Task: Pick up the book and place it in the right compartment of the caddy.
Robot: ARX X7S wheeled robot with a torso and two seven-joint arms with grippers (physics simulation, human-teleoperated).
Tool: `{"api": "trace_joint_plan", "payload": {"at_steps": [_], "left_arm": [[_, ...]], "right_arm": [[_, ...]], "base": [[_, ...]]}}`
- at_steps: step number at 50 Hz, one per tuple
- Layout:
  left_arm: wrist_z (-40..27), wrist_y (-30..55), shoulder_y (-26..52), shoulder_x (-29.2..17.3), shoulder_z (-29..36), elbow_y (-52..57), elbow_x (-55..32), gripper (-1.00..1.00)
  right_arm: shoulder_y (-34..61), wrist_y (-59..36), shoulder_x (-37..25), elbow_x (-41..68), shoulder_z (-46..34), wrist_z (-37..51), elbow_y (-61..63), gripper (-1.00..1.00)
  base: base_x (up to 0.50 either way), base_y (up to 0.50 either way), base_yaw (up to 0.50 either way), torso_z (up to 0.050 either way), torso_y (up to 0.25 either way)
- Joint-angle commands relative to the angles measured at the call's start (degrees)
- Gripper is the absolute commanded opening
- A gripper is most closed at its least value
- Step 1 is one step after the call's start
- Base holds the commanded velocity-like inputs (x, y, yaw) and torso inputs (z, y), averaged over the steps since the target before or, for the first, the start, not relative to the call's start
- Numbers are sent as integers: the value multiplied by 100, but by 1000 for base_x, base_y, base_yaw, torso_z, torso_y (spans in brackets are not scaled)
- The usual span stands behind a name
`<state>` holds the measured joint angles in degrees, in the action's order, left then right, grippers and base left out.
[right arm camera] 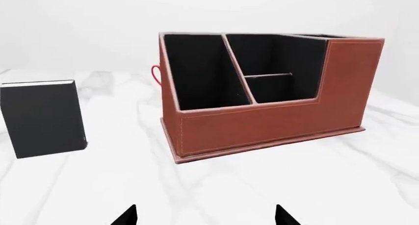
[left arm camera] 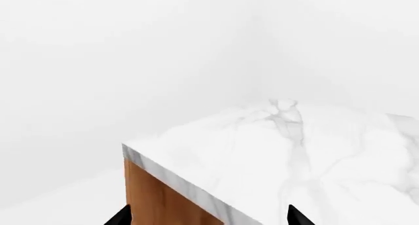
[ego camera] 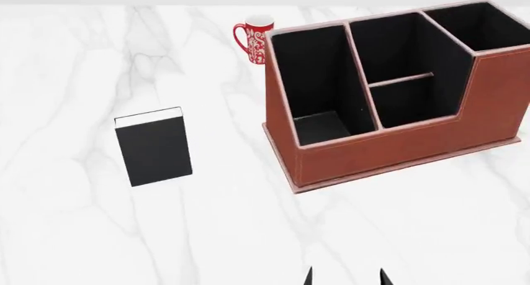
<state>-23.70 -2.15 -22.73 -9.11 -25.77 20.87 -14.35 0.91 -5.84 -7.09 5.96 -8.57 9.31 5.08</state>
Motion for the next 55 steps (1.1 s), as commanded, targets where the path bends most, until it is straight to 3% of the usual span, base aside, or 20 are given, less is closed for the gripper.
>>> {"api": "trace_joint_plan", "payload": {"at_steps": [1,3,7,12,14,17,22,32,41,55], "left_arm": [[-302,-302,-694,57,-937,392,-354,100],[-309,-294,-681,50,-906,376,-322,100],[-298,-262,-687,23,-882,398,-352,100],[-280,-307,-715,17,-919,336,-403,100],[-274,-319,-709,17,-914,309,-420,100],[-276,-293,-680,-7,-879,289,-410,100],[-270,-275,-722,-25,-888,330,-450,100],[-319,-200,-756,-61,-912,431,-492,100],[-261,-232,-830,-65,-1008,428,-728,100],[-181,-318,-890,-77,-1036,404,-858,100]], "right_arm": [[45,-157,-42,16,-55,133,151,100],[63,-263,-54,25,-62,159,240,100],[544,-1662,-93,296,6,236,1084,100],[1874,-4346,-94,984,184,358,2062,100],[2219,-4425,-228,602,-124,631,2302,100],[2965,-5201,-108,872,35,574,2396,100],[4381,-6038,54,986,129,609,1788,100],[5856,-6603,149,1034,137,602,748,100],[6076,-6765,114,1149,182,588,857,100],[6166,-6596,110,1248,108,513,593,100]], "base": [[0,0,0,0,0],[0,0,0,0,0],[0,0,0,0,0],[0,0,0,0,0],[0,0,0,0,0],[0,0,0,0,0],[0,0,0,0,0],[0,0,0,0,0],[27,0,0,0,0],[488,0,0,0,0]]}}
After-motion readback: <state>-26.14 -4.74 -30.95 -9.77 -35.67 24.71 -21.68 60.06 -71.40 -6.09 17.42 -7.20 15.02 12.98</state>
